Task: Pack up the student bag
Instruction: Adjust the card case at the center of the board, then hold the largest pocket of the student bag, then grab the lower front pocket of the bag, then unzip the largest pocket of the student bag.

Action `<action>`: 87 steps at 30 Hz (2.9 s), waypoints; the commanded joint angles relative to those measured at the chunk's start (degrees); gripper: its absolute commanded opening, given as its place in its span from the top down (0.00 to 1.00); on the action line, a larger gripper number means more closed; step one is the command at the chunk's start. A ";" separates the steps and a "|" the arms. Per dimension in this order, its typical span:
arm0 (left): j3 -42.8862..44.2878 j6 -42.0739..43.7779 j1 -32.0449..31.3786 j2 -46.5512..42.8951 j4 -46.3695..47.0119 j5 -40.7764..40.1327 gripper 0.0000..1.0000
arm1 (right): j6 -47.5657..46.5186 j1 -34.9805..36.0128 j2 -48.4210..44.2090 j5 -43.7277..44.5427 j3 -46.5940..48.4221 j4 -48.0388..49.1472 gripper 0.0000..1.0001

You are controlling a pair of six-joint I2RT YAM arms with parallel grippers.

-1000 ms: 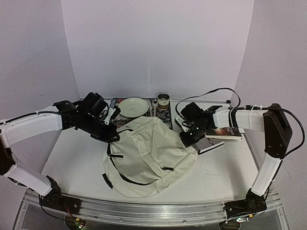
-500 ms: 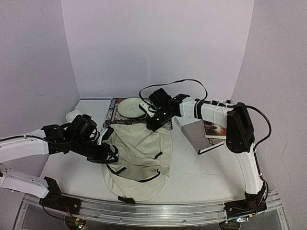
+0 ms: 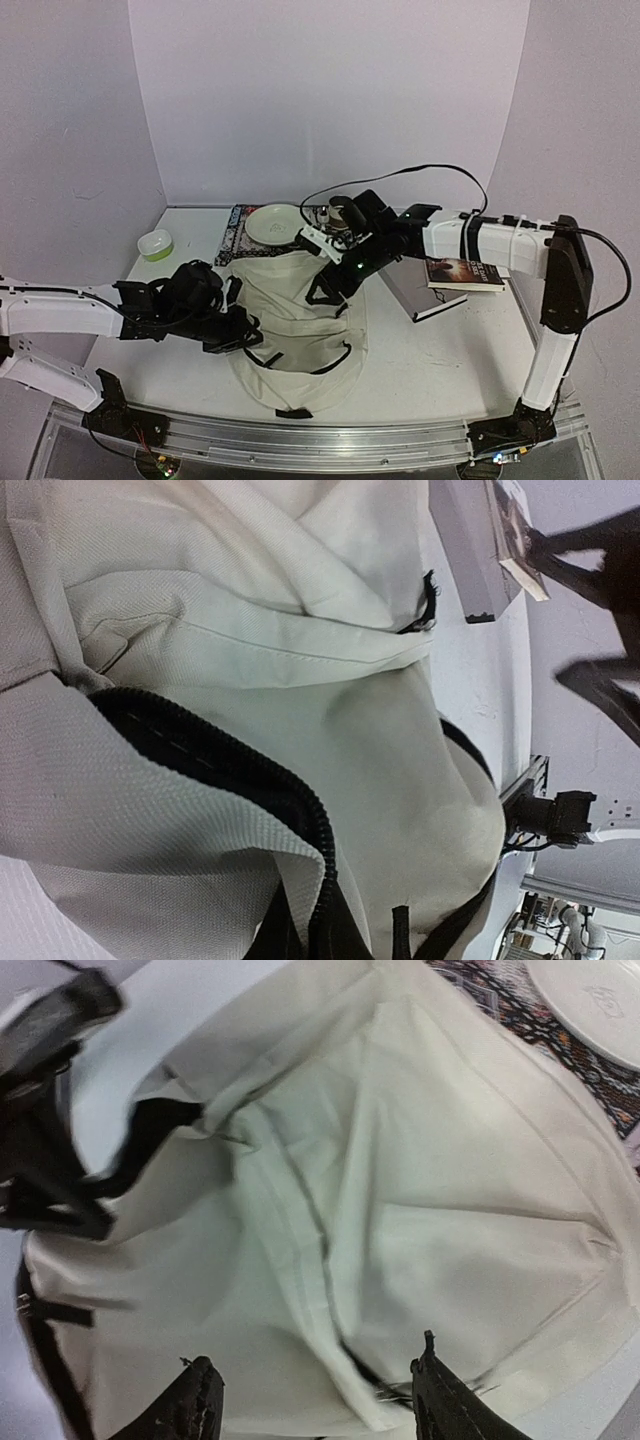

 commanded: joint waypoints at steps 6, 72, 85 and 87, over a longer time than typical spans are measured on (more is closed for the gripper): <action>4.10 -3.25 -4.03 8.13 3.91 -4.36 0.97 | -13.88 6.51 -2.86 -9.74 -8.95 3.97 0.34; -6.52 -14.23 -6.83 -5.85 8.57 -16.80 1.00 | -19.44 19.23 -13.96 10.17 -26.36 14.77 1.00; -6.72 -13.98 -6.80 -9.49 -6.97 -21.79 1.00 | -19.38 14.41 -28.12 31.54 -38.38 11.10 1.00; -7.90 -14.35 -6.85 -10.86 -7.89 -21.47 0.99 | -17.92 11.37 -29.91 32.10 -40.13 11.10 1.00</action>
